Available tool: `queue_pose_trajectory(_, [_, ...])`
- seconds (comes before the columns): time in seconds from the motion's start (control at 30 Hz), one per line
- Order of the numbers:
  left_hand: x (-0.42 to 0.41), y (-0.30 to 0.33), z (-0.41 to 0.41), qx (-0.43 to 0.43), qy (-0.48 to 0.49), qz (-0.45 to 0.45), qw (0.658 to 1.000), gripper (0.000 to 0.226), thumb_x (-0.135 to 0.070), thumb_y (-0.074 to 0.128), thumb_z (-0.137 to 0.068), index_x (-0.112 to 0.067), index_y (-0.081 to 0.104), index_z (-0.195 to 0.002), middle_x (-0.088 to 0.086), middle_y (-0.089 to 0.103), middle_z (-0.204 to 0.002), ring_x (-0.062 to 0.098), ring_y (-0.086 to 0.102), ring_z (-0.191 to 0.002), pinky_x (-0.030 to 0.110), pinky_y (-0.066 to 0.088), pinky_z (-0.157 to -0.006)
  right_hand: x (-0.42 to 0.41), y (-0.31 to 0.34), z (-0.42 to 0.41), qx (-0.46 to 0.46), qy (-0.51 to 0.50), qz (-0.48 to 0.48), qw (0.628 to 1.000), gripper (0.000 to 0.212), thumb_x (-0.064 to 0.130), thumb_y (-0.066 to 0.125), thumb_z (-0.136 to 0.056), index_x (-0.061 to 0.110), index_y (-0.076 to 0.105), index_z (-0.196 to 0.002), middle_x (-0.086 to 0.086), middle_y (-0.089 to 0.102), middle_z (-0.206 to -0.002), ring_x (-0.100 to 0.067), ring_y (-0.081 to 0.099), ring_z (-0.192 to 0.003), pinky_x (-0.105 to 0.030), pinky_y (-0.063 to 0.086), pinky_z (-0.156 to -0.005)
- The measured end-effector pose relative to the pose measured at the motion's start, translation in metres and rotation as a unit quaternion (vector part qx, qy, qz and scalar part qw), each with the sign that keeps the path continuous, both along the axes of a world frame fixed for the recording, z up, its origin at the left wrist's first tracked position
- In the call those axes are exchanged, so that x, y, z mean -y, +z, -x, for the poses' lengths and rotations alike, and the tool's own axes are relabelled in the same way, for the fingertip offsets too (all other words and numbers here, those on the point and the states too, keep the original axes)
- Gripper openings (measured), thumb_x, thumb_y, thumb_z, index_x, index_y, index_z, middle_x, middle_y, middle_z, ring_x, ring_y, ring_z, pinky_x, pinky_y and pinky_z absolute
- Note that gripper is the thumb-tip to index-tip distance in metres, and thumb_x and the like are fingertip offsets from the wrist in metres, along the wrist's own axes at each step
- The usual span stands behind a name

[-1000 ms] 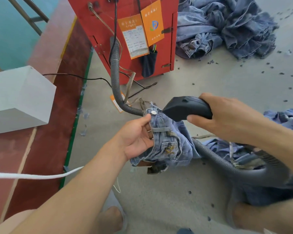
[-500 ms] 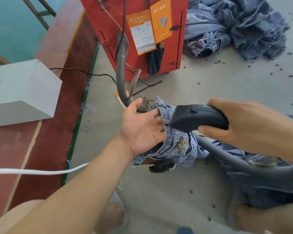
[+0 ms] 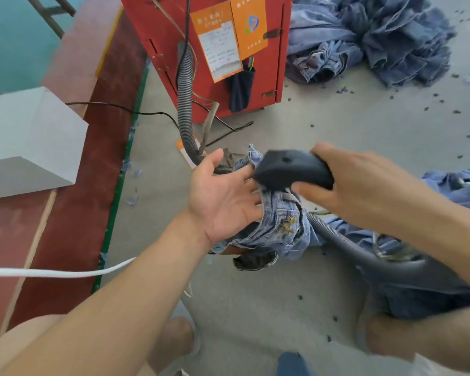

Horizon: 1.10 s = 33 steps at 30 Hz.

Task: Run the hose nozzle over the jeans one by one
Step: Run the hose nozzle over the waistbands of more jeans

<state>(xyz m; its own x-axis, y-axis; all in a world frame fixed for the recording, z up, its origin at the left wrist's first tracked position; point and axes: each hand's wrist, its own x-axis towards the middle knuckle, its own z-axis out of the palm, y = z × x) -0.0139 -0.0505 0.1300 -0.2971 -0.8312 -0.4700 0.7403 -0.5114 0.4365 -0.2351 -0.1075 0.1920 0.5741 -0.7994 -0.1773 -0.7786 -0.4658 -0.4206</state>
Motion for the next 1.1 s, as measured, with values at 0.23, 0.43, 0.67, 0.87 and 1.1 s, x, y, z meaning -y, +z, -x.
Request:
queue_pose_trajectory(0.23, [0.006, -0.002, -0.013, -0.053, 0.071, -0.011, 0.996, 0.087, -0.064, 0.033, -0.097, 0.001, 0.036, -0.155, 0.02, 0.036, -0.162, 0.04, 0.035, -0.15, 0.054, 0.024, -0.125, -0.005, 0.015, 0.019, 0.018, -0.006, 0.028, 0.999, 0.035, 0.069, 0.055, -0.081, 0.038, 0.048, -0.095, 0.012, 0.061, -0.067, -0.006, 0.058, -0.058, -0.029, 0.038, -0.048])
queue_pose_trajectory(0.43, [0.006, -0.002, -0.015, -0.056, 0.105, -0.017, 0.993, 0.083, -0.063, 0.035, -0.098, 0.0, 0.043, -0.151, 0.019, 0.048, -0.154, 0.038, 0.041, -0.147, 0.05, 0.027, -0.123, -0.026, 0.002, 0.002, -0.038, 0.058, 0.064, 0.996, 0.036, 0.07, 0.044, -0.085, 0.037, 0.038, -0.097, 0.01, 0.049, -0.059, -0.004, 0.049, -0.049, -0.028, 0.038, -0.045])
queue_pose_trajectory(0.67, [0.008, 0.003, -0.014, -0.045, 0.126, -0.028, 0.991, 0.084, -0.062, 0.036, -0.097, 0.005, 0.044, -0.149, 0.022, 0.045, -0.156, 0.041, 0.045, -0.143, 0.055, 0.03, -0.122, 0.0, 0.016, 0.015, 0.004, 0.014, 0.07, 0.997, 0.037, 0.066, 0.058, -0.082, 0.035, 0.046, -0.097, 0.013, 0.054, -0.061, -0.004, 0.051, -0.051, -0.022, 0.034, -0.048])
queue_pose_trajectory(0.87, [0.005, 0.003, -0.007, 0.055, 0.07, -0.035, 0.995, 0.042, -0.039, 0.035, -0.102, -0.007, 0.056, -0.121, 0.013, 0.067, -0.107, 0.028, 0.065, -0.097, 0.041, 0.053, -0.093, -0.016, 0.0, 0.002, 0.002, 0.013, 0.027, 1.0, 0.032, 0.068, 0.052, -0.085, 0.041, 0.04, -0.097, 0.02, 0.051, -0.065, 0.003, 0.051, -0.051, -0.017, 0.035, -0.042])
queue_pose_trajectory(1.1, [-0.002, -0.006, 0.02, 0.136, 0.012, -0.025, 0.99, 0.043, -0.03, 0.049, -0.108, -0.006, 0.058, -0.142, 0.013, 0.062, -0.123, 0.031, 0.056, -0.117, 0.057, 0.042, -0.114, 0.014, 0.01, 0.025, 0.051, -0.079, 0.036, 0.995, 0.034, 0.069, 0.056, -0.082, 0.038, 0.047, -0.09, 0.009, 0.058, -0.063, -0.008, 0.055, -0.049, -0.028, 0.037, -0.046])
